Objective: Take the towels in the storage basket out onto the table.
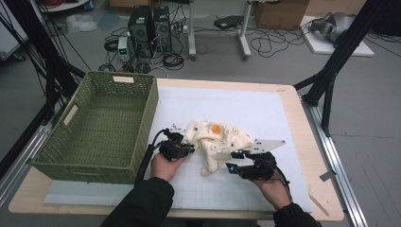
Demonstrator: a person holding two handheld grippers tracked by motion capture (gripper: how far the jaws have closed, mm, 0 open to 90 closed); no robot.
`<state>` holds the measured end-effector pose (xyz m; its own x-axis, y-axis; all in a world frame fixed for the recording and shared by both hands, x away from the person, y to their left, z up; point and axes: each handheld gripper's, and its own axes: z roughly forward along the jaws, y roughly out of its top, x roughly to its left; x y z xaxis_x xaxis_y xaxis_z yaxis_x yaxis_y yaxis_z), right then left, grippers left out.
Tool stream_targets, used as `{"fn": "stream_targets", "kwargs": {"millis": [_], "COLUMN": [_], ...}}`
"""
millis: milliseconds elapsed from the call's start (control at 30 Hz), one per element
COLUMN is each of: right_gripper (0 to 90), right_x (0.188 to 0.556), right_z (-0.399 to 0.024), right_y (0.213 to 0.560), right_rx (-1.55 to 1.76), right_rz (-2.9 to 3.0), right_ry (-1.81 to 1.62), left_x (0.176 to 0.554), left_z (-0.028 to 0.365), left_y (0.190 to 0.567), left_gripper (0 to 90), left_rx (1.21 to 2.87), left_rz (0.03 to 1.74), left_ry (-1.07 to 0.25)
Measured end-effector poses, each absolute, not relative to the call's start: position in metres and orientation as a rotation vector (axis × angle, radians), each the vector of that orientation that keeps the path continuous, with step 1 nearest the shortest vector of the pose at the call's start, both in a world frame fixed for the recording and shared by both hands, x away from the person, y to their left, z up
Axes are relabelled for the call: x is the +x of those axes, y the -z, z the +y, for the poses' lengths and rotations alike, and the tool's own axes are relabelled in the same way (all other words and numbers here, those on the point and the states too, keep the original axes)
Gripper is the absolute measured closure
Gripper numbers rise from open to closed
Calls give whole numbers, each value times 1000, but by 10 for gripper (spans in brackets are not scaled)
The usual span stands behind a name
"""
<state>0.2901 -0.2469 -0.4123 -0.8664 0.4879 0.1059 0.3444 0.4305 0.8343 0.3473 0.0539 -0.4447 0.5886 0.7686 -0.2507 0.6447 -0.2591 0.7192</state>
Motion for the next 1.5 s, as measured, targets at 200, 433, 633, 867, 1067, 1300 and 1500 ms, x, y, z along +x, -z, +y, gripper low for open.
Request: {"fn": "stream_targets", "kwargs": {"millis": [200, 433, 633, 867, 1067, 1300, 1500], "right_gripper": [476, 455, 482, 605, 809, 894, 729], "right_x": [288, 290, 295, 300, 305, 302, 291], "right_z": [-235, -221, -209, -196, -196, -203, -210], "right_y": [414, 421, 432, 444, 447, 445, 433], "right_rx": [722, 705, 704, 711, 701, 693, 697], "right_rz": [2552, 2589, 2630, 2673, 2674, 2681, 2647], "right_ry": [-1414, -1393, -1342, -1238, -1215, -1233, -1313], "left_x": [347, 347, 347, 347, 347, 347, 348], "left_z": [53, 53, 52, 52, 52, 53, 54], "left_y": [445, 445, 446, 446, 446, 445, 446], "left_gripper": [850, 853, 857, 859, 859, 860, 861], "left_rx": [1983, 1985, 1984, 1984, 1985, 1988, 1985], "left_rz": [1125, 1121, 1121, 1119, 1118, 1113, 1113], "left_ry": [-184, -185, -186, -187, -188, -183, -177]}}
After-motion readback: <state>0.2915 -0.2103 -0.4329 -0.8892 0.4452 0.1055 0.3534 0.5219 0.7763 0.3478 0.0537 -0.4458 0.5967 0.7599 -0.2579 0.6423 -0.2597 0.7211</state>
